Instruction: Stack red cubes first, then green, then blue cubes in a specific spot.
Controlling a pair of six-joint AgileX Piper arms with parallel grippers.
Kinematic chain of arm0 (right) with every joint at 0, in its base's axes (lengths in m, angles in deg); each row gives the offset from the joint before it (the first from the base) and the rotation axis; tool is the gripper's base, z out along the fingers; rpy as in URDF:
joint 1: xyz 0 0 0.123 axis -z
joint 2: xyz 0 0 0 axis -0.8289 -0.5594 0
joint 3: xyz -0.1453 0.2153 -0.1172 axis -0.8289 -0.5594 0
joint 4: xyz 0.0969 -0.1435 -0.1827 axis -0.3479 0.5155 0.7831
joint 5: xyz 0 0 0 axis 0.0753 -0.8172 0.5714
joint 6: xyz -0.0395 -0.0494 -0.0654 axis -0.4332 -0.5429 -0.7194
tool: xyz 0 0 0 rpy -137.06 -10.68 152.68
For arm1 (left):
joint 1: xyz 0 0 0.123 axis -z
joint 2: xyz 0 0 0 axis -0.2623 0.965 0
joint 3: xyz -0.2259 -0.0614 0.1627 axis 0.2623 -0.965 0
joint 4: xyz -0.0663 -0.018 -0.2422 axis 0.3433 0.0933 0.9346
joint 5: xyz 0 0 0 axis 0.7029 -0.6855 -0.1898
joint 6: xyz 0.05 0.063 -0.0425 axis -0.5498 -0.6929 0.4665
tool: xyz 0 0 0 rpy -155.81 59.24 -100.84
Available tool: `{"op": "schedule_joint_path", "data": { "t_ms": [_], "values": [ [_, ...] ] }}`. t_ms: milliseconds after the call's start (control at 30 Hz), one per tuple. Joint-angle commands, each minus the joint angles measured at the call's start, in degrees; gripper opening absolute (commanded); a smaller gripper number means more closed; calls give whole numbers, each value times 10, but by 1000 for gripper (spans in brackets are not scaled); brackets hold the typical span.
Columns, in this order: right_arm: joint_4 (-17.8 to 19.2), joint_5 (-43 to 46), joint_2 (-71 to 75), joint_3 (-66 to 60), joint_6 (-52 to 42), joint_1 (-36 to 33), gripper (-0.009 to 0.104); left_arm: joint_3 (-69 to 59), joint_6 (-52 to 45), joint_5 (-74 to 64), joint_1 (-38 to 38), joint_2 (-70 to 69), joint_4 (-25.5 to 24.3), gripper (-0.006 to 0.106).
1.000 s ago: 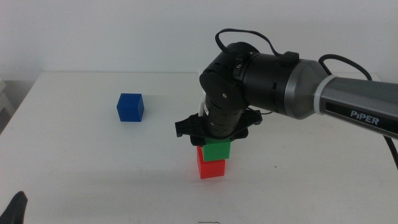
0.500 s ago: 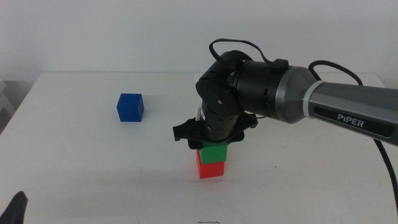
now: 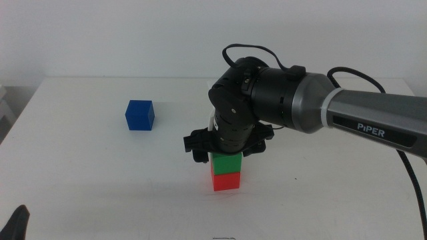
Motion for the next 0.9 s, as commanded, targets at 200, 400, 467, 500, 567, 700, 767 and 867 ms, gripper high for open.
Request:
{"op": "schedule_joint_path", "data": {
  "t_ms": [200, 400, 467, 500, 567, 700, 767, 867],
  "values": [
    [26, 1, 96, 15, -1, -7, 88, 2, 5, 44, 2, -12, 2, 92],
    [76, -79, 245, -6, -47, -8, 87, 2, 5, 44, 2, -12, 2, 92],
    [74, -88, 297, -41, -90, -8, 87, 2, 5, 44, 2, -12, 2, 92],
    [67, -82, 326, -65, -116, -7, 87, 2, 5, 44, 2, -12, 2, 92],
    [44, -57, 382, -112, -160, -6, 87, 2, 5, 44, 2, -12, 2, 92],
    [1, 13, 517, -222, -259, -6, 87, 2, 5, 44, 2, -12, 2, 92],
    [-15, 50, 578, -279, -288, -6, 87, 2, 5, 44, 2, -12, 2, 92],
    [-31, 84, 674, -350, -305, -6, 87, 2, 5, 44, 2, -12, 2, 92]
  ]
}}
